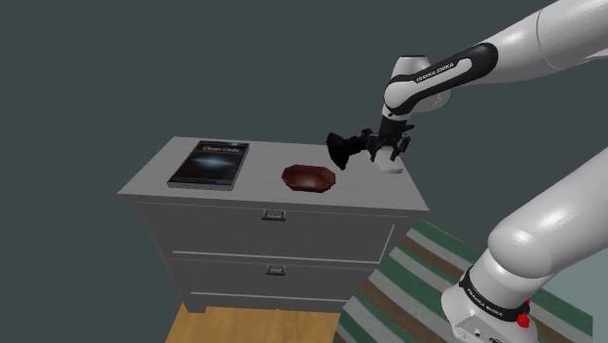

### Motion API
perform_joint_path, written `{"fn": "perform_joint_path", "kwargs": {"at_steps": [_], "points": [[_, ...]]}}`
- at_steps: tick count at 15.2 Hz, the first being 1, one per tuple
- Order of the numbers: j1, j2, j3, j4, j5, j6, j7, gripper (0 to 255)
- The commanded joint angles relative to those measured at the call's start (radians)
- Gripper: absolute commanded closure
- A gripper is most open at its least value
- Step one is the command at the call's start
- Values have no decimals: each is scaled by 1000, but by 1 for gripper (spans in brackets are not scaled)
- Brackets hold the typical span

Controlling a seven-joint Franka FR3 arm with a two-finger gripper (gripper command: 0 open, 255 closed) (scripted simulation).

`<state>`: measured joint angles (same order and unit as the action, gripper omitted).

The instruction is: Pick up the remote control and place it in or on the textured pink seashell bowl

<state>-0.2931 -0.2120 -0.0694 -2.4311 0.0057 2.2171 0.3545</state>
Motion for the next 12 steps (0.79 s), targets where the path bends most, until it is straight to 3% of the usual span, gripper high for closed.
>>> {"fn": "perform_joint_path", "kwargs": {"at_steps": [1, 12], "points": [[-1, -13, -1, 18, -1, -30, -1, 255], [-2, -73, 2, 112, -5, -184, 5, 255]]}}
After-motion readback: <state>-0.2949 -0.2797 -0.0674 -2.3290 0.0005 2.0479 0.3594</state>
